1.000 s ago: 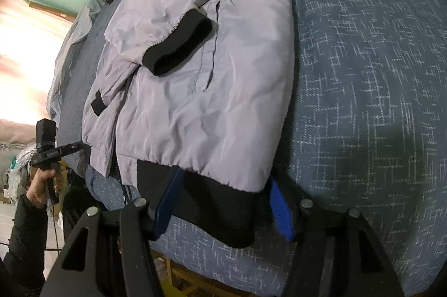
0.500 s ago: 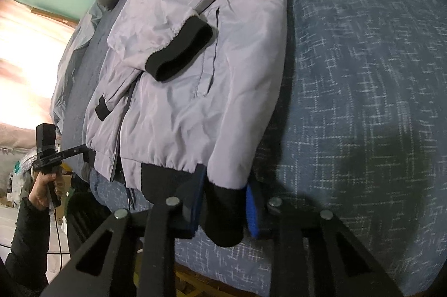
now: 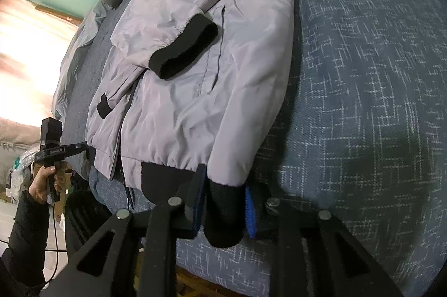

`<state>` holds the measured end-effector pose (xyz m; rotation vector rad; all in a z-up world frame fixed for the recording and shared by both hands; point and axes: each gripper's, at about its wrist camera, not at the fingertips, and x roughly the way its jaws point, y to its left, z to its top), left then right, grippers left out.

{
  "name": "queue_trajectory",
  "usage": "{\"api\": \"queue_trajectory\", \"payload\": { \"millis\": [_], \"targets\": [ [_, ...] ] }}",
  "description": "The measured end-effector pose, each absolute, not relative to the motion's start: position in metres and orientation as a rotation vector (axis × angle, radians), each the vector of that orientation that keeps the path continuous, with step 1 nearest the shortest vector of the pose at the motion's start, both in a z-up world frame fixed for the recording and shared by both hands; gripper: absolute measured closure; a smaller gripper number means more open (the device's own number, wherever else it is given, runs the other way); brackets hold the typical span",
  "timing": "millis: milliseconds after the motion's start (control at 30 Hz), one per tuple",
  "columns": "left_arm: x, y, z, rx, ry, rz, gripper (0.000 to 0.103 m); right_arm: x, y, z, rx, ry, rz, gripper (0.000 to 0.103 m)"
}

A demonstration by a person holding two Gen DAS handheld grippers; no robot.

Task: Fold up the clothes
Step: 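Move both tools to the black hem band and grasp it, then lift the black hem with both tools and fold it toward the collar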

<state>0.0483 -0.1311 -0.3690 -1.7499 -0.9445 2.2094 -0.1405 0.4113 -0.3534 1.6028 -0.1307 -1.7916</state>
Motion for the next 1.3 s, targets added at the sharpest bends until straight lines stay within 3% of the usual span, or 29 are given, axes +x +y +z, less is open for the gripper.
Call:
{"api": "queue_trajectory", "payload": {
  "millis": [233,333,567,633,767,1300],
  "targets": [
    [0.051,-0.134,-0.368,-1.739,-0.971,2.151,0.081,-0.143,0.410,-0.355,1.612,-0.149,-1.774,0.081],
    [0.051,-0.137,-0.374,-1.766,-0.960,2.100,0.067,-0.144,0.410,-0.357,1.617,-0.162,-1.767,0.081],
    [0.053,-0.135,-0.382,-1.750,-0.939,2.149,0.067,-0.143,0.411,-0.358,1.615,-0.165,-1.764,0.081],
    [0.050,-0.131,-0.379,-1.750,-0.906,2.171,0.071,-0.142,0.410,-0.354,1.600,-0.156,-1.770,0.081],
    [0.046,-0.124,-0.368,-1.733,-0.852,2.218,0.090,-0.141,0.408,-0.348,1.573,-0.133,-1.782,0.089],
    [0.081,-0.118,-0.295,-1.606,-0.735,2.316,0.095,-0.112,0.416,-0.289,1.438,-0.174,-1.746,0.093]
  ]
}}
